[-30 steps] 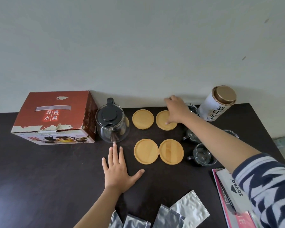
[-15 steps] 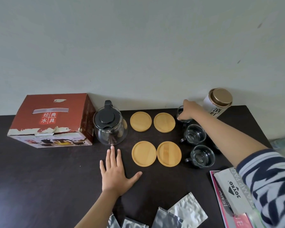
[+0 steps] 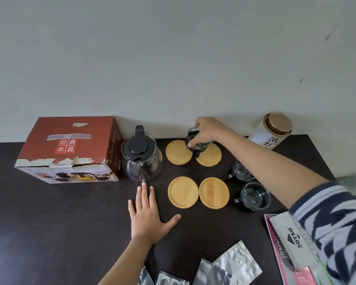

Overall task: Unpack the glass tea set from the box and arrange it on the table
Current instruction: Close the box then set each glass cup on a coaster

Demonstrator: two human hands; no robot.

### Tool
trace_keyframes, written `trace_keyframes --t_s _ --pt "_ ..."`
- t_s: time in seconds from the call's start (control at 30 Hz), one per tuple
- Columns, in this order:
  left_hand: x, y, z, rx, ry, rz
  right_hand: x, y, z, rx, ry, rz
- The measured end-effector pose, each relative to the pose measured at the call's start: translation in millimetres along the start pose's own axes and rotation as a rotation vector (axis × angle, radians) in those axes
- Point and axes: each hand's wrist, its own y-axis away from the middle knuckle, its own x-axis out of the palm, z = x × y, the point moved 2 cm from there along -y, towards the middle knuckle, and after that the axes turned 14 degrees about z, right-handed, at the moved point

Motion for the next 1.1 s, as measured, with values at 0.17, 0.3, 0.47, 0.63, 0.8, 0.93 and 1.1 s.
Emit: trace_keyframes --t_s 0.17,0.3,0.47,0.63,0.8,0.93,1.1 --pt "0.1 1.2 0.7 0.004 0.006 -0.011 27.0 -20.5 28.5 -0.041 0.045 -0.026" --pt "-0.7 0.3 0.2 0.004 0.0 -0.003 42.9 -35.3 40.5 -0.04 0.085 -0.037" --pt "0.7 0.4 1.5 0.006 0.008 -0.006 51.0 -41.5 41.2 -0.018 0.113 -0.057" --pt "0.0 0.4 1.3 0.012 0.021 0.004 52.8 -35.4 32.0 0.012 0.061 -0.015" --pt "-1.1 2.1 1.6 -0.003 0.004 0.003 37.3 -7.2 -14.1 0.063 0.015 0.007" --pt "-0.4 1.1 1.7 -0.004 0.007 -0.006 23.9 22.5 -72.4 0.239 0.04 0.088" --pt "-0.6 1.4 0.5 -0.005 0.003 -0.017 25.7 49.7 -115.0 0.383 0.064 0.201"
